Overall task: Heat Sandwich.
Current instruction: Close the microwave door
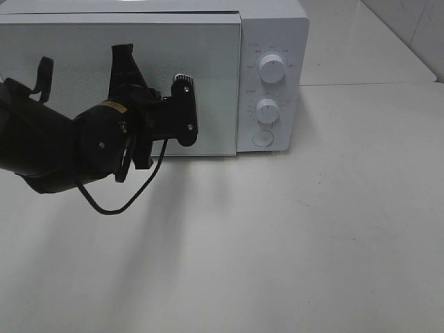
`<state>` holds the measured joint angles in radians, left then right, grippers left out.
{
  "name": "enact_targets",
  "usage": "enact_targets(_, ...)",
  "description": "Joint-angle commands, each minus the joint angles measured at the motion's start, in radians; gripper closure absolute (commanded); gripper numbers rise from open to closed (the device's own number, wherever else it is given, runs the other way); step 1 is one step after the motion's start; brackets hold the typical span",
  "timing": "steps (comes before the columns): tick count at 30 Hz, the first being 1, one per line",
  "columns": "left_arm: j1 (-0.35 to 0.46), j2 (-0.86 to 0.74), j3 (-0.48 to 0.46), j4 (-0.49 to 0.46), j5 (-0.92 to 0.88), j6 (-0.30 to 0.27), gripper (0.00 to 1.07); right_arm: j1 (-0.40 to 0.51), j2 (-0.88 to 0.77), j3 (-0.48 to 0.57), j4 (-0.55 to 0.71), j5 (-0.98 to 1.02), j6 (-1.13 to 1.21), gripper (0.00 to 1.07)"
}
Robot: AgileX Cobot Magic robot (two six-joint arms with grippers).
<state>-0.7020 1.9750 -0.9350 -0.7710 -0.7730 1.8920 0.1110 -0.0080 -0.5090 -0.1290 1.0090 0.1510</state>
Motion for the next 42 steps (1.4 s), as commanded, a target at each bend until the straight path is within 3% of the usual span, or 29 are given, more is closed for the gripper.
enact_targets(1,0.025,-0.008,-0.034,-0.003,-0.176,-0.001,1.07,-0.003,-0.023,0.006,-0.005,-0.008,-0.007,0.53)
enact_targets(29,0.048,-0.007,-0.034,0.003,-0.192,-0.003,1.07,-0.003,-0.023,0.006,-0.005,-0.008,-0.007,0.53)
enact_targets(37,0.025,-0.01,-0.031,-0.057,-0.184,-0.011,1.07,-0.003,-0.023,0.006,-0.005,-0.008,-0.007,0.53)
enact_targets(42,-0.007,-0.023,0.01,-0.073,-0.182,-0.065,1.07,-0.003,-0.023,0.006,-0.005,-0.008,-0.007,0.53)
